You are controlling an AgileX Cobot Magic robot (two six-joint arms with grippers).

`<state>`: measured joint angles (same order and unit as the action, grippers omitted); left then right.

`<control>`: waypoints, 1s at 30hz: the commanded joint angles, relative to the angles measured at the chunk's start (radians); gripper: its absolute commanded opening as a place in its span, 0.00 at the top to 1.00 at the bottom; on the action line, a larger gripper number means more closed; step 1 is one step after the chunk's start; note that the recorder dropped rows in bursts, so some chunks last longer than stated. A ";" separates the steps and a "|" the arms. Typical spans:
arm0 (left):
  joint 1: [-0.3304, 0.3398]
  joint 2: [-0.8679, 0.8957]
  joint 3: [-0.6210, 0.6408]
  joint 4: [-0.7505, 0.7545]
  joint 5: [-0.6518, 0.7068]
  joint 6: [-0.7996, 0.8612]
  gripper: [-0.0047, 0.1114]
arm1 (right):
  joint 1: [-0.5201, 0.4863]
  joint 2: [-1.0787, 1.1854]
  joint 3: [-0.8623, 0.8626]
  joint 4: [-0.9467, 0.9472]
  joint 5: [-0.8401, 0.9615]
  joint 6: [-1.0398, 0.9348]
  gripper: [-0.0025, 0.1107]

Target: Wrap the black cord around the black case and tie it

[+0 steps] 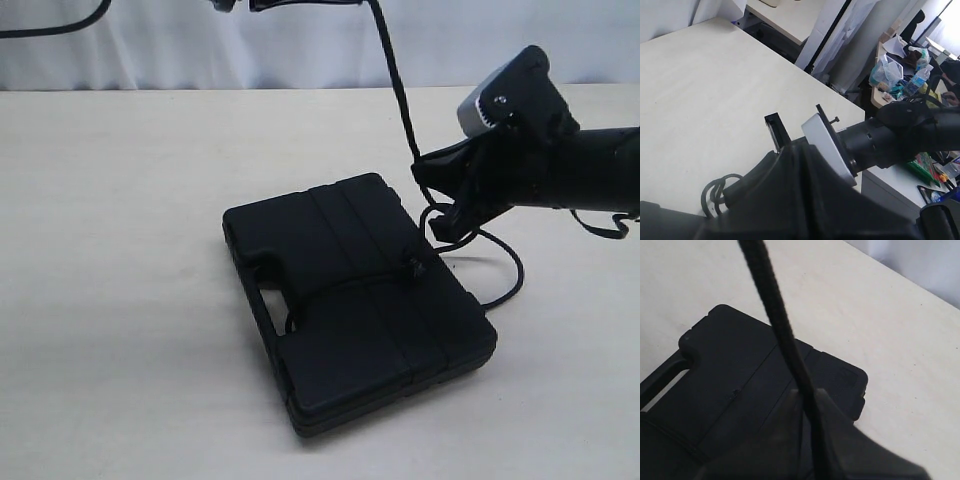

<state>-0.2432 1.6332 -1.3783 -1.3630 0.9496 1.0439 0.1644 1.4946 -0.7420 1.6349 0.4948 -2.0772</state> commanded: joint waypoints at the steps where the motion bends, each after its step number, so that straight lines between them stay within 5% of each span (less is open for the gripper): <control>1: -0.003 -0.010 -0.008 0.006 0.010 0.001 0.96 | 0.002 -0.011 -0.002 0.001 0.009 0.029 0.94; 6: -0.003 -0.010 -0.008 0.198 -0.052 -0.077 0.91 | 0.000 -0.094 -0.002 0.056 -0.032 0.036 0.94; 13: -0.003 -0.010 -0.008 0.447 -0.023 -0.209 0.55 | 0.000 -0.159 -0.039 0.080 -0.160 0.112 0.94; 20: -0.003 -0.006 0.055 1.046 0.029 -0.665 0.51 | 0.000 -0.159 -0.142 0.076 -0.237 0.198 0.94; 30: -0.003 0.066 0.337 0.949 -0.115 -0.825 0.51 | 0.000 -0.159 -0.182 0.076 -0.382 0.283 0.94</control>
<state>-0.2452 1.6848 -1.0928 -0.3806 0.9099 0.2612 0.1644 1.3436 -0.9189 1.7062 0.1303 -1.8125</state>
